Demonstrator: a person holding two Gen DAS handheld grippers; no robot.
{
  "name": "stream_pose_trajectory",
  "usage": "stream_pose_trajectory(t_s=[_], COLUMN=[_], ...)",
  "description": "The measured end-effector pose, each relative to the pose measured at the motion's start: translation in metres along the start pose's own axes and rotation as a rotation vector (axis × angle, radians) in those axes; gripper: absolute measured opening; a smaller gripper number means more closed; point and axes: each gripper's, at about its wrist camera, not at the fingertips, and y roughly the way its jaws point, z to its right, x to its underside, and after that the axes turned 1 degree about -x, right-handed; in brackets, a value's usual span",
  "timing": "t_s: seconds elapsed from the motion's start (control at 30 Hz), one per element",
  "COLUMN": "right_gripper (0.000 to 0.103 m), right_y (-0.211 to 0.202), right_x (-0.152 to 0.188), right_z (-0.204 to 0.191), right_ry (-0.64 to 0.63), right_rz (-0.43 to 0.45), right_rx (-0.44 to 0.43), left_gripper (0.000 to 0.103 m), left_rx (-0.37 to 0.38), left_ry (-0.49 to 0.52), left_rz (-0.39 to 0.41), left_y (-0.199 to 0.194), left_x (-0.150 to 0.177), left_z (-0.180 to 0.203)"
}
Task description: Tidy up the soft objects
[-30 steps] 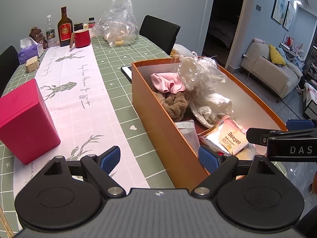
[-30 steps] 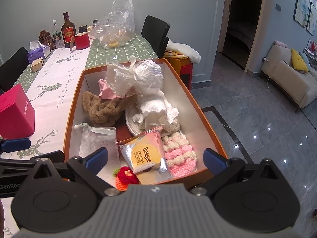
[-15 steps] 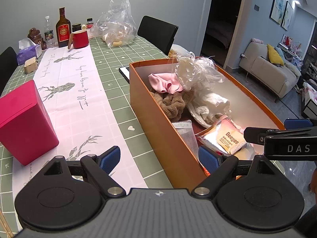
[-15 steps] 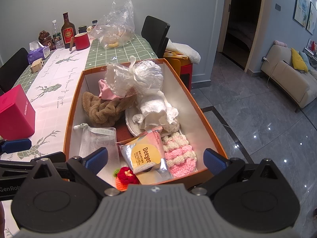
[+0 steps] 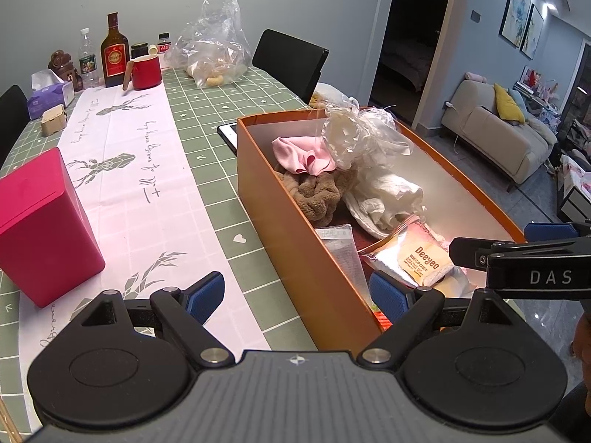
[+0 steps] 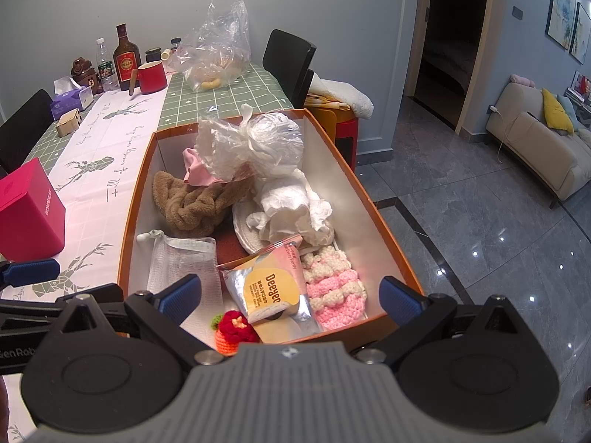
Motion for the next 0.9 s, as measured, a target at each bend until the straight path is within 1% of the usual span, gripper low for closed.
stream_pose_trajectory(t_s=[0.6, 0.77, 0.83, 0.9], right_gripper=[0.100, 0.100, 0.100, 0.100], right_y=[0.0002, 0.0003, 0.0000, -0.0008], right_x=[0.0000, -0.0001, 0.0000, 0.0001], right_z=[0.0012, 0.0013, 0.0012, 0.0020], right_ry=[0.001, 0.000, 0.002, 0.006], right_rz=[0.000, 0.000, 0.001, 0.002], right_rx=[0.000, 0.001, 0.002, 0.004], left_gripper=[0.103, 0.103, 0.103, 0.103], left_rx=[0.011, 0.028, 0.044, 0.034], left_ry=[0.016, 0.018, 0.022, 0.031], left_rz=[0.004, 0.009, 0.030, 0.051], left_y=[-0.0017, -0.0028, -0.0049, -0.0079], left_x=[0.0005, 0.0007, 0.0025, 0.0029], left_z=[0.0024, 0.0023, 0.0022, 0.0040])
